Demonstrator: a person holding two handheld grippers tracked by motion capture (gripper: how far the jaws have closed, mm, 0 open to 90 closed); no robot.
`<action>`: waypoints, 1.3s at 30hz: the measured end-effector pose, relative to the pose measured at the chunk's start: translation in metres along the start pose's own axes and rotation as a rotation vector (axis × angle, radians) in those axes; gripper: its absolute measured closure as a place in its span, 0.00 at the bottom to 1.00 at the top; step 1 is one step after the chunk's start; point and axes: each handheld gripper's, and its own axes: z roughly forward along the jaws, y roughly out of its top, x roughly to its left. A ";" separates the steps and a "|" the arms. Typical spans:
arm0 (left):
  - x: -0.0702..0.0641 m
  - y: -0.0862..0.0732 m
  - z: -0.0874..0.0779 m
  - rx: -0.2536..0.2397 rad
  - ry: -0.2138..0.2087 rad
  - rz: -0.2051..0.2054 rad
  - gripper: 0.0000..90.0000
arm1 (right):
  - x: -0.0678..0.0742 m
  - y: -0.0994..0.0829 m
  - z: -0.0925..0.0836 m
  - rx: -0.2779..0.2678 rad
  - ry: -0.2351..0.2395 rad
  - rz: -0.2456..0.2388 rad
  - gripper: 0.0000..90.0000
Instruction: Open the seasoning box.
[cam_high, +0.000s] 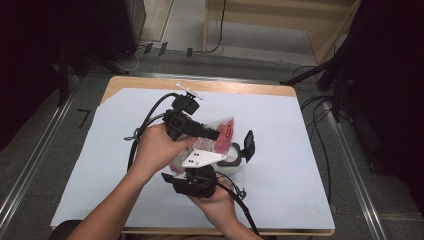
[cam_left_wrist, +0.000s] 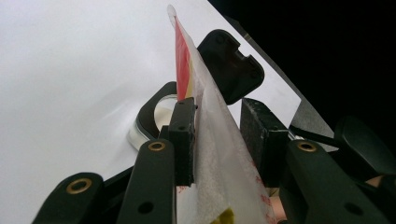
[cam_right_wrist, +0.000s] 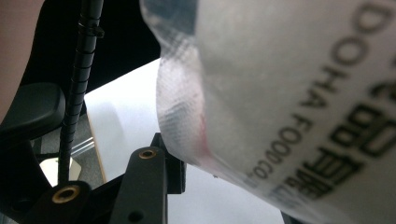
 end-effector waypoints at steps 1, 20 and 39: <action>-0.001 0.000 0.000 0.001 0.005 0.002 0.74 | 0.000 0.000 0.000 -0.003 0.001 0.002 0.71; 0.007 0.002 -0.002 -0.013 -0.018 -0.029 0.73 | 0.000 0.003 -0.003 -0.001 0.001 0.004 0.72; 0.006 0.004 0.000 0.003 -0.002 -0.012 0.75 | -0.002 0.004 -0.001 0.014 0.001 0.013 0.72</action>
